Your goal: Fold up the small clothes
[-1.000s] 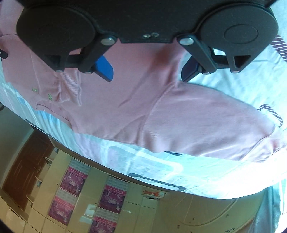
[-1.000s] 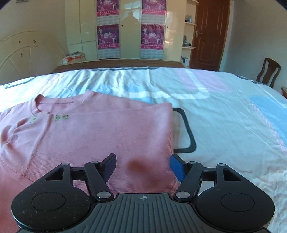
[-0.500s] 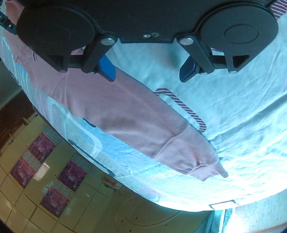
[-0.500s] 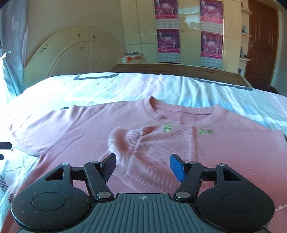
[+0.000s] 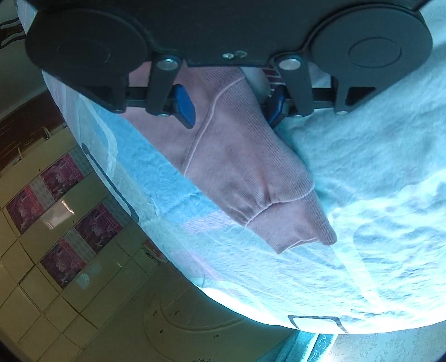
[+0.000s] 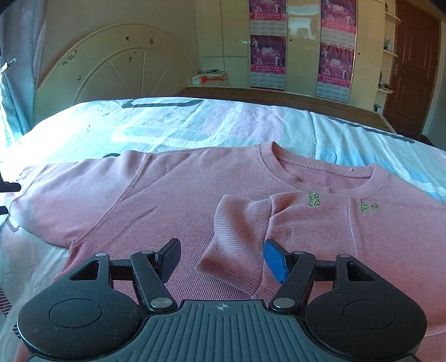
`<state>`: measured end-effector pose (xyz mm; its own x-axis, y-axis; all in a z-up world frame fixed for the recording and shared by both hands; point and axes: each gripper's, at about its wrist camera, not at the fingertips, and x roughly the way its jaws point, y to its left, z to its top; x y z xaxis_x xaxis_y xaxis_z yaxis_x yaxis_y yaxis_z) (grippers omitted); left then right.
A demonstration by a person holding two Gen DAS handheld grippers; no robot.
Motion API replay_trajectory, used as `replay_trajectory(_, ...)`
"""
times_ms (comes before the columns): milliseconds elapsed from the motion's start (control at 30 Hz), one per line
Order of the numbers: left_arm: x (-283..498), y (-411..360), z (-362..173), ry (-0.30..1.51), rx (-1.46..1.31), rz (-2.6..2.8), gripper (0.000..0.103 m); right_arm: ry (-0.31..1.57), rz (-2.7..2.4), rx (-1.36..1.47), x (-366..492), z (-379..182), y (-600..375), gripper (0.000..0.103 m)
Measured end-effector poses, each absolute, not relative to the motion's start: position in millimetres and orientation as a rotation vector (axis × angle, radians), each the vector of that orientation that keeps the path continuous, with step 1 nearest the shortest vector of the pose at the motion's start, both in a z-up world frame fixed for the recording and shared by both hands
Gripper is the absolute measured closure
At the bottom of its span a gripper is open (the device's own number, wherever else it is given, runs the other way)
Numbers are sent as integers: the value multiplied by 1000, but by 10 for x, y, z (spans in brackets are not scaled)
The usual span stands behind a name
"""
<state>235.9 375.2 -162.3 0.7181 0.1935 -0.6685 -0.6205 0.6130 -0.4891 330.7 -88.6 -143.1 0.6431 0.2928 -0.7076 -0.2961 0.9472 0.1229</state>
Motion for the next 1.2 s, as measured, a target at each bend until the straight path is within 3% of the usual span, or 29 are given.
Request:
replay_trajectory(100, 2405, 3844, -1680, 592, -804, 518, 86, 818, 325, -9, 3338, -1481, -860, 37)
replay_trajectory(200, 2411, 3827, -1657, 598, -797, 509, 97, 873, 346, -8, 3403, -1612, -829, 38)
replay_trajectory(367, 2492, 3459, -1243, 539, -679, 393, 97, 865, 372, 22, 3424, -1570, -853, 37)
replay_trajectory(600, 2892, 2162, -635, 498, -514, 12, 97, 812, 347, 105, 3256, -1327, -1164, 37)
replay_trajectory(867, 3313, 289, -958, 638, -362, -388, 97, 784, 212, 133, 3026, -1164, -1944, 37)
replay_trajectory(933, 3390, -53, -1184, 733, -305, -442, 91, 790, 188, 132, 2953, -1159, -2124, 37)
replay_trajectory(967, 3406, -170, -1285, 774, -280, -447, 84, 791, 183, 132, 2914, -1154, -2199, 37)
replay_trajectory(1067, 3352, -234, -1469, 832, -236, -446, 78, 785, 192, 147, 2826, -1117, -2314, 37)
replay_trajectory(1133, 3276, -142, -1488, 830, -227, -417, 69, 776, 216, 151, 2799, -1089, -2291, 37)
replay_trajectory(1200, 3171, -2, -1431, 807, -217, -370, 52, 767, 251, 155, 2780, -1065, -2229, 37)
